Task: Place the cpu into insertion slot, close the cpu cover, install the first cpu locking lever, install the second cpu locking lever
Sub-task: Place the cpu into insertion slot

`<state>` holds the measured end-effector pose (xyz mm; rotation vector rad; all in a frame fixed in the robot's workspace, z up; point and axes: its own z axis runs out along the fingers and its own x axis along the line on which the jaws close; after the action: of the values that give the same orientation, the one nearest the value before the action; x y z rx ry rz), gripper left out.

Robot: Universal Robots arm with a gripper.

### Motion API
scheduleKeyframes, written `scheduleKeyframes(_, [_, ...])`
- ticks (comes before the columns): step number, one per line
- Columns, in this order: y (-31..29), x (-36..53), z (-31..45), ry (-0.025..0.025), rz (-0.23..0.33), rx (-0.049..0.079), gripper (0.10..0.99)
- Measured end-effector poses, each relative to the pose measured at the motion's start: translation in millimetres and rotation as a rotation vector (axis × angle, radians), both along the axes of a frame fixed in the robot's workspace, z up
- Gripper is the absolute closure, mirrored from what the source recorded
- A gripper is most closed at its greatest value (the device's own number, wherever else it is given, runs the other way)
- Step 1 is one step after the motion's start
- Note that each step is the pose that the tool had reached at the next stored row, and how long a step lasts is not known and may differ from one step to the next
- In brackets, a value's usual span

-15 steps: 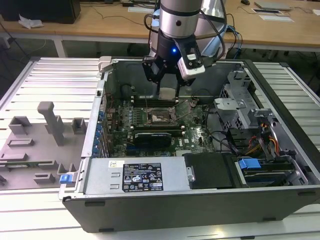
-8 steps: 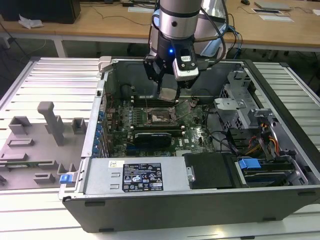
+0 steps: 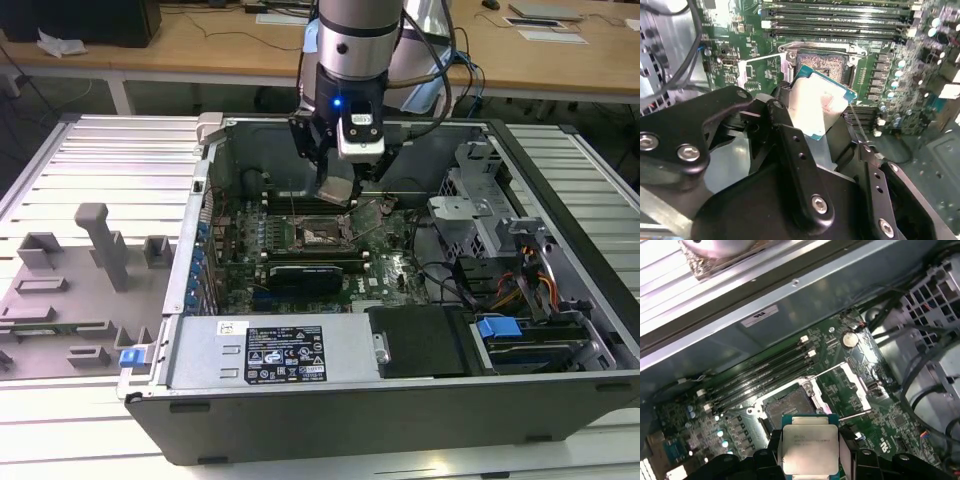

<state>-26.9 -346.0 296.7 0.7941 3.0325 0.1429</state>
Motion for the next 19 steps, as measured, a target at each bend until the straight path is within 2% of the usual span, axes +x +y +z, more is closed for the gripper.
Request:
scheduleKeyframes(5, [0.0,0.0,-0.7,0.0000,-0.078,0.000,0.545])
scheduleKeyframes(7, [0.0,0.0,-1.3,0.0000,-0.137,0.000,0.545])
scheduleKeyframes(11, [0.0,0.0,-1.9,-0.0001,-0.199,-0.001,0.545])
scheduleKeyframes(12, [0.0,0.0,-2.3,-0.0002,-0.244,-0.002,0.545])
scheduleKeyframes(14, [0.0,0.0,-2.7,-0.0002,-0.294,-0.003,0.545])
scheduleKeyframes(19, [0.0,0.0,-3.4,-0.0002,-0.389,-0.004,0.545])
